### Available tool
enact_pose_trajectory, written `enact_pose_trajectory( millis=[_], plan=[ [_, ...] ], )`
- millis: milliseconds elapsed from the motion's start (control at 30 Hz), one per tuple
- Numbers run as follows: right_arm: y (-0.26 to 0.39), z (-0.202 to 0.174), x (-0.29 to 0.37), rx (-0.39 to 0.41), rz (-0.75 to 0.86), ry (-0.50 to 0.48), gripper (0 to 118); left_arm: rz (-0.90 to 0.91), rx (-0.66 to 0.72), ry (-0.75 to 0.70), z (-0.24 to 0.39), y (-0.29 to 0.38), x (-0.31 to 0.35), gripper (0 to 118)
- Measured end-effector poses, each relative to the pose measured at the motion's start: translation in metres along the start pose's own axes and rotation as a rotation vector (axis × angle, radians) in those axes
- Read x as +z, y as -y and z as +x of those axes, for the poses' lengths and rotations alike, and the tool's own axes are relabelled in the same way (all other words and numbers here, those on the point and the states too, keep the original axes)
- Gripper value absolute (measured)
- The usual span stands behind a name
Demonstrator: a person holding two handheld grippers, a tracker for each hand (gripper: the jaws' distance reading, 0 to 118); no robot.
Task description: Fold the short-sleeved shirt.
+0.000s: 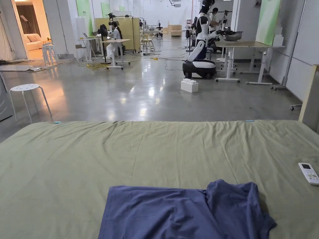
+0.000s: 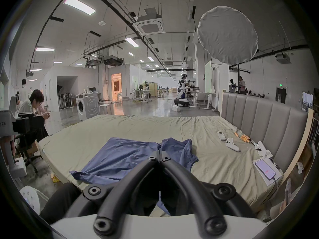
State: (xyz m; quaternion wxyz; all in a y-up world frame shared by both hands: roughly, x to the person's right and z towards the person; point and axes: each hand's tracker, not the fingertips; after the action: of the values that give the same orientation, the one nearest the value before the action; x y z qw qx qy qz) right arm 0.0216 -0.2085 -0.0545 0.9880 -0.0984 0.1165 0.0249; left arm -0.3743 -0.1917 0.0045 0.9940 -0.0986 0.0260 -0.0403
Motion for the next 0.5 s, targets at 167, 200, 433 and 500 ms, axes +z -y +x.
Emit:
enact_pose_trajectory(
  millis=[167, 200, 433, 500],
  plan=[
    [0.002, 0.003, -0.002, -0.052, -0.019, -0.001, 0, -0.01, 0.011, 0.009, 0.0, -0.001, -0.003, 4],
    [0.003, 0.003, -0.003, -0.057, -0.028, -0.002, 0, -0.014, 0.014, 0.012, -0.001, 0.0, -0.004, 4],
    [0.009, 0.0, -0.01, -0.051, -0.053, -0.022, 0, -0.052, 0.038, 0.024, -0.002, 0.008, -0.011, 4],
    [0.011, -0.002, -0.013, -0.053, -0.065, -0.032, 0, -0.07, 0.05, 0.03, -0.003, 0.011, -0.013, 4]
  ],
)
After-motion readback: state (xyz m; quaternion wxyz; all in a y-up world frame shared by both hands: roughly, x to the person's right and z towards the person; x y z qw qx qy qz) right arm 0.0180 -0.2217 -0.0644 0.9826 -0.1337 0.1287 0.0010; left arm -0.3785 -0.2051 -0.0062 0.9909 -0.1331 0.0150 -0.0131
